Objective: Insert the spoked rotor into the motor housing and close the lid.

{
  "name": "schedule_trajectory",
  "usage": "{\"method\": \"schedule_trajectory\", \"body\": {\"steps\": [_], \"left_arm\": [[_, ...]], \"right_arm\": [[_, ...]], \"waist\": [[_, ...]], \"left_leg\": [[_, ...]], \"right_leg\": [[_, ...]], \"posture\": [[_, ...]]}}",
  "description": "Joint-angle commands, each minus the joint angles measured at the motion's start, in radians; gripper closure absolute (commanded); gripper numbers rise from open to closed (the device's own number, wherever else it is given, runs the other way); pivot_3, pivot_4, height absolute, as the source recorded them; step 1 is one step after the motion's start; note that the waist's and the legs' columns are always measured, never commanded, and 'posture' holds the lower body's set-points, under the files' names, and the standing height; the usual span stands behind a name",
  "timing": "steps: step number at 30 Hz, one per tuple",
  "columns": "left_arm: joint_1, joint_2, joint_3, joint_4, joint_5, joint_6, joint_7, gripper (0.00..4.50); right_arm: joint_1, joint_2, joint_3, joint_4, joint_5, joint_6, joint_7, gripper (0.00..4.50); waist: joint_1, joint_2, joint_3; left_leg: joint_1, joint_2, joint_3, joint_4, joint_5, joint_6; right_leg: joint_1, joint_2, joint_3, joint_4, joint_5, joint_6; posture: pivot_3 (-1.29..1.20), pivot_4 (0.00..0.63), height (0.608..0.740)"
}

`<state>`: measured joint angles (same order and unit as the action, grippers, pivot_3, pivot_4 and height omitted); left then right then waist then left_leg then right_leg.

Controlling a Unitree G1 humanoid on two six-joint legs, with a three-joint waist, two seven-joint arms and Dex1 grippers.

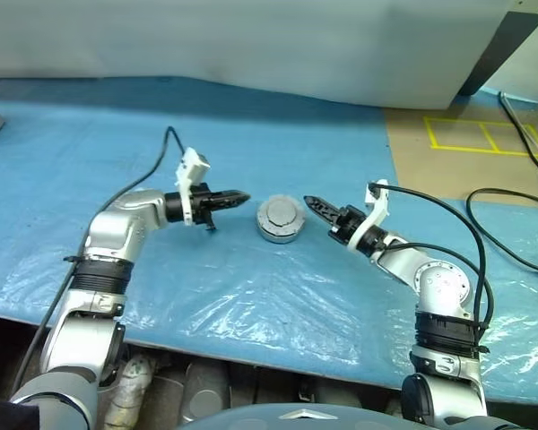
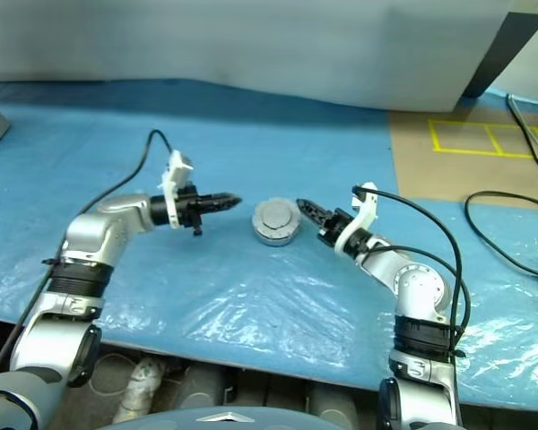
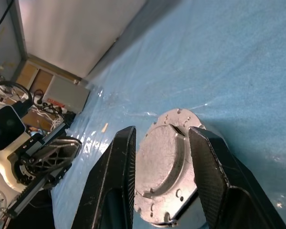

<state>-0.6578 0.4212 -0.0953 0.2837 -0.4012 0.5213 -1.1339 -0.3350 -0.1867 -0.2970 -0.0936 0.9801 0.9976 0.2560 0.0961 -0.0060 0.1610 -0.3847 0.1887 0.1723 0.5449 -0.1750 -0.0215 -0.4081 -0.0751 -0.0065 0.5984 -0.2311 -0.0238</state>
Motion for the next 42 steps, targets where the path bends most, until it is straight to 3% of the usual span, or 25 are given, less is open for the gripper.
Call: {"method": "schedule_trajectory", "body": {"steps": [1,6,11,14,17,18,30,34,40,41,42], "left_arm": [[-0.072,-0.072,-0.072,0.147,0.109,-0.165,0.030,4.50],[-0.179,-0.169,-0.055,0.436,0.200,-0.354,0.145,4.50],[-0.189,-0.189,-0.038,0.468,0.190,-0.392,0.092,4.50],[-0.172,-0.193,-0.052,0.464,0.198,-0.395,0.056,4.50],[-0.165,-0.197,-0.057,0.455,0.200,-0.385,0.029,4.50],[-0.165,-0.199,-0.059,0.457,0.206,-0.390,0.029,4.50],[-0.145,-0.197,-0.062,0.445,0.235,-0.391,0.015,4.50],[-0.141,-0.201,-0.060,0.439,0.239,-0.389,0.021,4.50],[-0.124,-0.200,-0.059,0.427,0.244,-0.389,0.028,4.50],[-0.123,-0.200,-0.058,0.426,0.245,-0.388,0.030,4.50],[-0.122,-0.199,-0.057,0.425,0.246,-0.389,0.032,4.50]], "right_arm": [[-0.007,0.005,0.020,-0.029,-0.001,-0.012,0.003,2.77],[-0.007,0.006,0.023,-0.038,-0.004,-0.017,-0.010,2.77],[0.017,0.000,0.015,-0.076,0.011,-0.018,-0.009,2.77],[0.026,0.002,0.017,-0.087,0.017,-0.014,-0.010,3.30],[0.027,0.004,0.018,-0.088,0.021,-0.010,-0.012,4.36],[0.027,0.003,0.020,-0.087,0.021,-0.010,-0.012,4.49],[0.048,-0.027,0.039,-0.047,0.018,0.068,-0.020,4.49],[0.070,-0.050,-0.002,0.001,-0.012,0.046,-0.035,3.60],[0.098,-0.061,0.012,-0.017,0.055,0.120,0.023,1.44],[0.095,-0.053,0.019,-0.016,0.054,0.124,0.023,1.17],[0.092,-0.045,0.025,-0.016,0.052,0.127,0.020,1.17]], "waist": [[0.000,0.000,0.000],[-0.002,0.000,0.000],[0.000,0.000,0.000],[0.002,0.000,0.000],[0.002,0.000,0.000],[0.002,0.000,0.000],[0.002,0.000,0.000],[0.004,0.000,0.000],[0.003,0.000,0.000],[0.003,0.000,0.000],[0.003,0.000,0.000]], "left_leg": [[0.000,0.000,0.000,0.001,0.000,0.000],[0.001,0.000,-0.001,0.006,0.000,0.000],[0.001,0.000,-0.001,0.006,0.000,0.000],[0.001,0.000,-0.001,0.006,0.000,0.000],[0.001,0.000,-0.001,0.006,0.000,0.000],[0.001,0.000,-0.001,0.006,0.000,0.000],[0.001,0.000,-0.001,0.005,0.000,0.000],[0.001,0.000,-0.001,0.006,0.000,0.000],[0.002,0.000,-0.001,0.006,0.000,0.001],[0.002,0.000,-0.001,0.006,0.000,0.001],[0.002,0.000,-0.001,0.006,0.000,0.001]], "right_leg": [[0.000,0.000,0.000,0.001,0.000,0.000],[0.000,0.000,0.002,0.006,0.000,0.000],[0.000,0.000,0.002,0.007,0.000,0.000],[0.000,-0.001,0.002,0.007,0.000,0.000],[0.000,-0.001,0.001,0.007,0.000,0.000],[0.000,-0.001,0.001,0.007,0.000,0.000],[0.000,-0.002,0.001,0.007,-0.002,-0.004],[0.001,-0.002,0.001,0.007,-0.002,-0.004],[0.001,-0.002,0.001,0.007,-0.003,-0.004],[0.001,-0.002,0.002,0.007,-0.003,-0.004],[0.001,-0.002,0.002,0.007,-0.003,-0.004]], "posture": [[0.00,0.150,0.740],[0.00,0.150,0.740],[0.00,0.150,0.740],[0.00,0.150,0.740],[0.00,0.150,0.740],[0.00,0.150,0.740],[0.00,0.150,0.740],[0.00,0.150,0.740],[0.00,0.150,0.740],[0.00,0.150,0.740],[0.00,0.150,0.740]]}}
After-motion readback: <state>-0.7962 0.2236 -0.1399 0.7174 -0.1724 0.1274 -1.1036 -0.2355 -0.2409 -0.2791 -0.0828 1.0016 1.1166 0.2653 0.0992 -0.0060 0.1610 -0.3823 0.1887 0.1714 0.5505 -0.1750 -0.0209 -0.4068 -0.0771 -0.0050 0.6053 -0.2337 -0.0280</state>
